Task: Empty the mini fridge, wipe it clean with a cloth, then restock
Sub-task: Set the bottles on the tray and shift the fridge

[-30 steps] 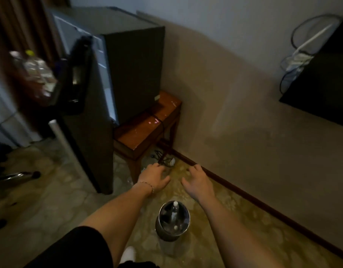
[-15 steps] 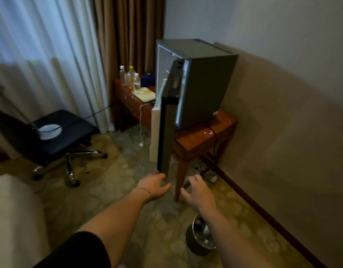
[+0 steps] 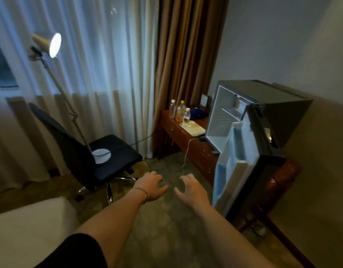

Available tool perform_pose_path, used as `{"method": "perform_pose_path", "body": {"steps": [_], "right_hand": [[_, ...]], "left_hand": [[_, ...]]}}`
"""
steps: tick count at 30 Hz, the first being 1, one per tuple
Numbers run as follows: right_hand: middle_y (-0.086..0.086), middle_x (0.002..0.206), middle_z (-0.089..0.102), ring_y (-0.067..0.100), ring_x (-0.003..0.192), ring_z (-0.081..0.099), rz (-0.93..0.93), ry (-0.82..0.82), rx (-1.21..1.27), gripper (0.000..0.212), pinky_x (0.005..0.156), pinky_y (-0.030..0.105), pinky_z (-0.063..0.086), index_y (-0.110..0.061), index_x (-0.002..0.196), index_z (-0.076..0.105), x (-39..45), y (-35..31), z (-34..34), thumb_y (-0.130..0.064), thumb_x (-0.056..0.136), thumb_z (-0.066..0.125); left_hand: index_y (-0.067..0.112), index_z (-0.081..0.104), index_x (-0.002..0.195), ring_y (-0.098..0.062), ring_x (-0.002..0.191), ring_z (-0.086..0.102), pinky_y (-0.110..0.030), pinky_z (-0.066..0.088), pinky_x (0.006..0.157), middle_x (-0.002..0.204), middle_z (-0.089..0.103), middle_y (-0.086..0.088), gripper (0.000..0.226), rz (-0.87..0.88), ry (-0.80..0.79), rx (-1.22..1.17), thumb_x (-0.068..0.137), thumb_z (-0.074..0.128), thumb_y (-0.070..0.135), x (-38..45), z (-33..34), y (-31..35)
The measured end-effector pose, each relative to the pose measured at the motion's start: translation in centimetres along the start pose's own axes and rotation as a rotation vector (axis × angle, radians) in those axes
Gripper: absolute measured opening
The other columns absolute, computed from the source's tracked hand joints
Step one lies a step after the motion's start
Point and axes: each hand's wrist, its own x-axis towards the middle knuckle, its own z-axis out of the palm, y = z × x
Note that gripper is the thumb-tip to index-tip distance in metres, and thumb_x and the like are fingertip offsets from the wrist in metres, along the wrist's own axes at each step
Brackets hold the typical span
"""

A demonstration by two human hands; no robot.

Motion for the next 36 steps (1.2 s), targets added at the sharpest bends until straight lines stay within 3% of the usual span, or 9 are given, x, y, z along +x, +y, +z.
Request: {"method": "perform_pose_path", "body": {"steps": [5,11,16,21,26,29,36], "right_hand": [[-0.003,0.129,0.048,0.016,0.116,0.055,-0.039,-0.010,-0.036,0.051,0.090,0.037,0.054,-0.021,0.137,0.051,8.1,-3.9,0.8,-0.045,0.093,0.062],[-0.003,0.133,0.046,0.015,0.118,0.053,-0.050,-0.021,-0.082,0.054,0.091,0.032,0.052,-0.021,0.142,0.047,18.8,-2.9,1.0,-0.045,0.095,0.060],[-0.005,0.131,0.045,0.012,0.115,0.053,-0.010,0.029,-0.056,0.053,0.090,0.032,0.053,-0.023,0.141,0.048,29.8,-0.6,-0.5,-0.045,0.095,0.061],[-0.004,0.135,0.045,0.017,0.121,0.050,-0.049,0.041,-0.074,0.053,0.090,0.034,0.051,-0.022,0.142,0.047,40.9,1.5,-3.5,-0.045,0.096,0.059],[-0.002,0.144,0.045,0.017,0.131,0.047,-0.040,0.049,-0.068,0.055,0.101,0.034,0.048,-0.021,0.144,0.047,49.3,3.1,-4.9,-0.043,0.096,0.060],[-0.004,0.143,0.044,0.016,0.130,0.048,-0.039,0.036,-0.083,0.054,0.097,0.031,0.048,-0.023,0.145,0.046,54.7,4.0,-5.3,-0.044,0.097,0.059],[-0.004,0.140,0.043,0.021,0.125,0.050,0.034,0.025,-0.103,0.049,0.096,0.039,0.050,-0.023,0.139,0.050,68.6,5.9,-5.6,-0.043,0.095,0.060]], "left_hand": [[0.029,0.058,0.125,-0.014,0.102,0.053,-0.037,0.053,0.089,0.118,0.053,0.003,0.051,-0.059,0.055,-0.058,0.090,0.047,0.064,4.9,-3.7,-7.1],[0.032,0.055,0.126,-0.010,0.097,0.052,-0.032,0.054,0.084,0.116,0.049,0.006,0.047,-0.069,0.051,-0.118,0.090,0.049,0.063,14.5,-5.2,-11.1],[0.032,0.054,0.126,-0.010,0.097,0.051,-0.033,0.054,0.085,0.118,0.049,0.006,0.046,-0.048,0.066,-0.139,0.090,0.050,0.062,24.1,-7.2,-12.7],[0.033,0.054,0.127,-0.011,0.101,0.051,-0.035,0.054,0.086,0.116,0.049,0.007,0.052,-0.087,0.125,-0.122,0.088,0.048,0.067,34.4,-10.1,-13.4],[0.031,0.055,0.126,-0.012,0.107,0.050,-0.034,0.052,0.087,0.118,0.051,0.006,0.049,-0.064,0.108,-0.102,0.089,0.050,0.064,43.0,-11.8,-13.7],[0.032,0.055,0.127,-0.012,0.108,0.050,-0.034,0.052,0.088,0.119,0.052,0.006,0.050,-0.078,0.116,-0.123,0.089,0.052,0.063,48.7,-12.5,-14.0],[0.033,0.055,0.128,-0.013,0.105,0.051,-0.035,0.053,0.088,0.117,0.051,0.006,0.050,-0.042,0.090,-0.126,0.089,0.052,0.064,63.1,-13.6,-17.2]]}}
